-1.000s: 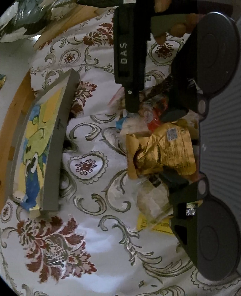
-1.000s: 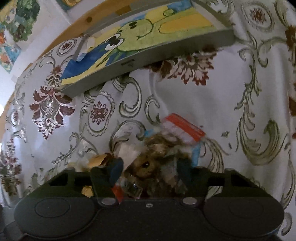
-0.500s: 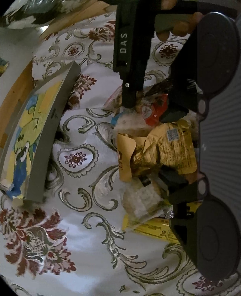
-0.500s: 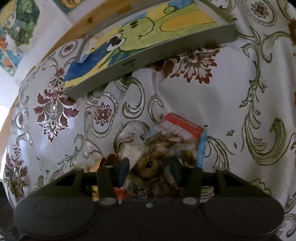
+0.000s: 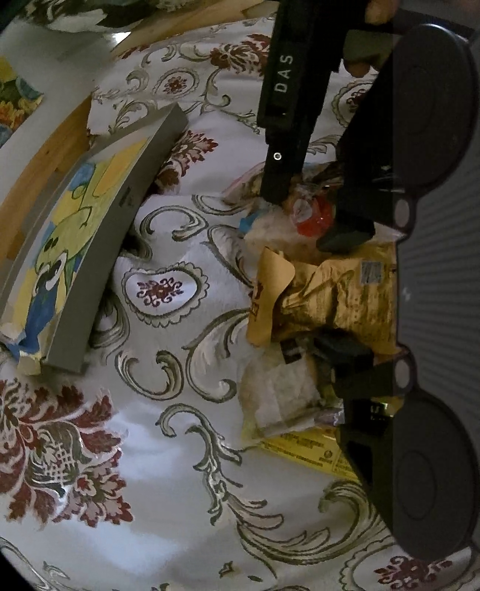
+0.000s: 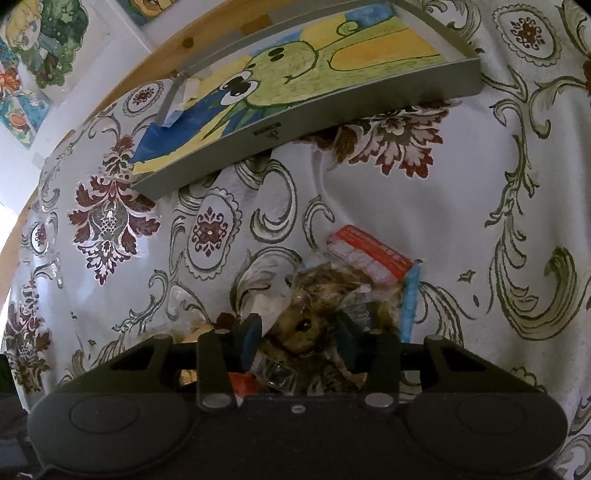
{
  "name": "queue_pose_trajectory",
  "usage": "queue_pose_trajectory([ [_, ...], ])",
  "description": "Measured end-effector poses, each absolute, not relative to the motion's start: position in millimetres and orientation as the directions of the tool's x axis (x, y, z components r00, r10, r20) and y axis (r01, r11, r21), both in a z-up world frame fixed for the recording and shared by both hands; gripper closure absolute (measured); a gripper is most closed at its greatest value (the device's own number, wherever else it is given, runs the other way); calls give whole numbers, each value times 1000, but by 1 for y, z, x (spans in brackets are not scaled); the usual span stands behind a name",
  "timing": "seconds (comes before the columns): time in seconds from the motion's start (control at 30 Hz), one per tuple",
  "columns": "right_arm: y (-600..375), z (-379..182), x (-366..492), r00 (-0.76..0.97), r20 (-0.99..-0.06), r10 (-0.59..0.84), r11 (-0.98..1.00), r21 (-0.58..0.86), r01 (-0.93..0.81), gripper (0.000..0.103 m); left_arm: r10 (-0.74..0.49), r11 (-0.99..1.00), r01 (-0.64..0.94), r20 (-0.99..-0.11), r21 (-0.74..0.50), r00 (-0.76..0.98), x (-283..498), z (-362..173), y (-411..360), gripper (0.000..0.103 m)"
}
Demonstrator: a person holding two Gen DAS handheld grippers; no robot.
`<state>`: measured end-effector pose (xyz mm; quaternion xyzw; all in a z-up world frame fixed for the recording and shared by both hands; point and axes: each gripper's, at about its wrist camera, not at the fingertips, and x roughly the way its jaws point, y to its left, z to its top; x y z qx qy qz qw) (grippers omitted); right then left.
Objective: Organize snacks
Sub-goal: 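Lift the gold foil bag with the left tool while the right tool lifts the clear bag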
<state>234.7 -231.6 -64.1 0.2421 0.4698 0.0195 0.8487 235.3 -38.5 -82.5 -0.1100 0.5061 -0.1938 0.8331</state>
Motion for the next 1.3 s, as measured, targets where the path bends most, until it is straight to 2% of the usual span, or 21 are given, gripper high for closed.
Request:
queue_pose_trajectory([
  [0.27, -236, -60, 226, 551, -785, 284, 865, 457, 205, 64, -437, 900, 202, -800, -388, 412, 227, -80, -38, 53],
  [0.37, -237, -63, 229, 553, -783, 283, 860, 463, 215, 57, -435, 901, 197, -800, -387, 414, 228, -80, -38, 53],
  [0.53, -235, -67, 237, 568, -770, 290, 849, 481, 219, 40, -436, 900, 199, -798, -388, 415, 227, -80, -37, 53],
  [0.6, -232, -68, 240, 568, -775, 278, 857, 467, 219, 40, -435, 900, 199, -798, -387, 417, 227, -80, -38, 53],
  [0.67, -228, -69, 241, 563, -785, 259, 872, 441, 213, 44, -435, 900, 197, -797, -388, 419, 226, -80, -38, 53],
  [0.7, -227, -69, 242, 562, -790, 245, 881, 423, 211, 50, -435, 900, 196, -797, -388, 419, 226, -80, -38, 53],
  [0.93, -226, -68, 235, 572, -787, 231, 895, 402, 192, 61, -433, 901, 186, -792, -391, 430, 222, -78, -38, 54],
  [1.17, -219, -63, 225, 580, -785, 218, 917, 368, 154, 66, -443, 896, 168, -788, -412, 428, 218, -75, -36, 54],
  [1.3, -210, -58, 219, 602, -779, 173, 952, 288, 99, 67, -448, 892, 161, -779, -422, 439, 216, -72, -34, 54],
])
